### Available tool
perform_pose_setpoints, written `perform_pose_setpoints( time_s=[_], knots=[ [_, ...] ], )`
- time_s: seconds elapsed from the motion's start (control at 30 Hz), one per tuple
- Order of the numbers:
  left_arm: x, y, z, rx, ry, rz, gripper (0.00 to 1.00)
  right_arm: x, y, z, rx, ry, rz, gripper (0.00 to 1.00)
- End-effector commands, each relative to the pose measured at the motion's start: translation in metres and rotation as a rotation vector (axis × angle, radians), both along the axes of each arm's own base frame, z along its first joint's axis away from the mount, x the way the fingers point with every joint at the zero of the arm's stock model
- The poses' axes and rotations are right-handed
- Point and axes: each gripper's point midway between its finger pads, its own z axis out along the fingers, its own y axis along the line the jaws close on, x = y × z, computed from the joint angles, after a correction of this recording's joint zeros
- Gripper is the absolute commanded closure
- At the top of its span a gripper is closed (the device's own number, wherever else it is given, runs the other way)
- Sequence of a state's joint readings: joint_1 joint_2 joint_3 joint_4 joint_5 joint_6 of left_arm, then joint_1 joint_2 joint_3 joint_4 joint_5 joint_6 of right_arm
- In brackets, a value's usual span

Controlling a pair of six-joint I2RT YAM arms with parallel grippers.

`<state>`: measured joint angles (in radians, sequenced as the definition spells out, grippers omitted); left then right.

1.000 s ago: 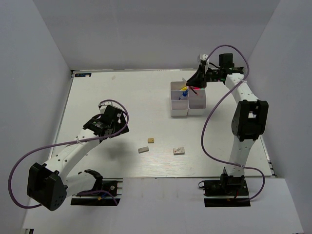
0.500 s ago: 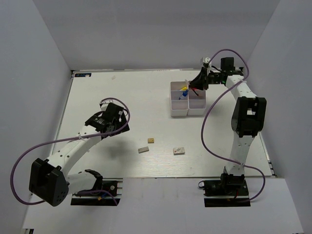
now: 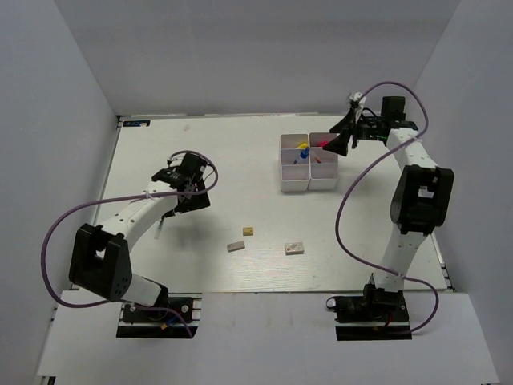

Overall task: Sort the stationery into containers
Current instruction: Grab a piece of stationery with the left arm

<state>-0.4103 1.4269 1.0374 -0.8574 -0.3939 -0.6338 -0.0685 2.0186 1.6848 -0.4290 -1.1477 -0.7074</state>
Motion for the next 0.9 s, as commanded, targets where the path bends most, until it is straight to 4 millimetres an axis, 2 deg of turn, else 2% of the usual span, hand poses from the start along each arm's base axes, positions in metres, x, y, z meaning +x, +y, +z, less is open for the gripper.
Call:
perform_pose_setpoints(
  time_s=[0.0,0.07,0.1,0.13,0.17,0.2,0.23,0.3,0.33,0.37,0.4,0.43,0.5,0.57,0.73,0.8,0.87],
  knots=[
    [0.014,0.017,0.010,0.018,-0.022,0.016,0.07,0.000,-0.026,0.070,-0.030,-0.139,-0.203,0.10],
    [0.023,0.027,0.012,0.011,-0.029,0.028,0.09,-0.013,-0.038,0.069,-0.023,-0.051,-0.313,0.10],
    [0.029,0.029,0.013,0.005,-0.044,0.007,0.09,-0.023,-0.037,0.063,-0.014,0.011,-0.306,0.10],
    [0.035,0.034,0.015,0.011,-0.052,0.009,0.09,-0.027,-0.044,0.069,-0.005,0.024,-0.305,0.10],
    [0.037,0.043,0.010,0.009,-0.036,0.024,0.10,-0.043,-0.037,0.066,0.003,0.034,-0.213,0.14],
    [0.043,0.046,0.010,0.008,-0.036,0.011,0.10,-0.050,-0.038,0.063,0.004,0.052,-0.197,0.28],
    [0.045,0.051,0.007,0.008,-0.030,0.013,0.10,-0.066,-0.037,0.060,0.002,0.093,-0.173,0.36],
    [0.053,0.062,0.001,-0.015,-0.021,0.029,0.10,-0.077,-0.039,0.059,0.016,0.082,-0.149,0.47],
    [0.058,0.066,-0.001,-0.022,-0.026,0.019,0.11,-0.089,-0.040,0.049,0.025,0.115,-0.152,0.57],
    [0.060,0.071,-0.004,-0.054,-0.021,0.026,0.11,-0.096,-0.041,0.055,0.029,0.094,-0.148,0.62],
    [0.059,0.073,-0.012,-0.063,0.005,0.024,0.13,-0.102,-0.040,0.048,0.027,0.087,-0.137,0.67],
    [0.062,0.072,-0.016,-0.090,0.013,0.004,0.16,-0.112,-0.039,0.048,0.028,0.083,-0.134,0.71],
    [0.066,0.081,-0.020,-0.110,0.018,0.012,0.18,-0.124,-0.038,0.053,0.024,0.040,-0.125,0.71],
    [0.065,0.079,-0.030,-0.151,0.043,-0.010,0.23,-0.134,-0.038,0.051,0.022,0.038,-0.128,0.71],
    [0.063,0.080,-0.043,-0.177,0.062,-0.025,0.31,-0.142,-0.038,0.044,0.032,0.060,-0.127,0.71],
    [0.054,0.078,-0.054,-0.186,0.097,-0.026,0.35,-0.143,-0.039,0.042,0.048,0.085,-0.126,0.71],
    [0.050,0.080,-0.057,-0.174,0.110,-0.028,0.35,-0.143,-0.038,0.042,0.057,0.096,-0.122,0.71]
  ],
)
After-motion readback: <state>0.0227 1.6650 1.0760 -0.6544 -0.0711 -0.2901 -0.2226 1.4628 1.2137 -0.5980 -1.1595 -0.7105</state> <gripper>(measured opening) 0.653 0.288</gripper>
